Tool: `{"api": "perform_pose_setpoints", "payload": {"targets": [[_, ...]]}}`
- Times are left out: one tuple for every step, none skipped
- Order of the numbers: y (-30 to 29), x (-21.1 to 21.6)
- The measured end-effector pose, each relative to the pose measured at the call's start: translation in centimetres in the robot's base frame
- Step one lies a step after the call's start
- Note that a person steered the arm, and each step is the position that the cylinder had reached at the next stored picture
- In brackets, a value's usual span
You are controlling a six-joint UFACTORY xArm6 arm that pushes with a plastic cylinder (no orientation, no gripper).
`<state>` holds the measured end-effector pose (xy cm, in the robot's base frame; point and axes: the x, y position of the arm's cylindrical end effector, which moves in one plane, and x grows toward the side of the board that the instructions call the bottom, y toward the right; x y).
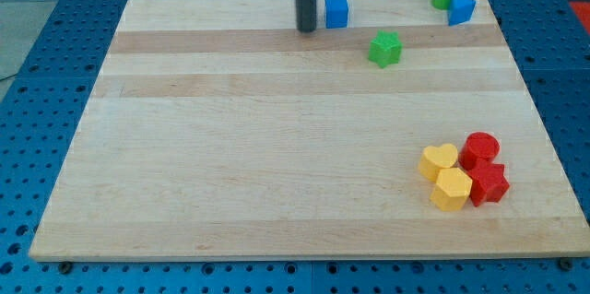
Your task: Move the blue cube slightly right
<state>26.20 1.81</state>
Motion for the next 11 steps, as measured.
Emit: {"api": "perform_pose_setpoints", "payload": {"targets": [[6.3,-1.3],[6.2,0.2],[0.1,1.5],[-4.8,-0.8],[-4.0,-4.9],[2.3,-6.3],[6.5,-6.3],[1.0,-6.3],[-3.7,-5.5],[-0.6,-4.3],[6.8,-4.3]]}}
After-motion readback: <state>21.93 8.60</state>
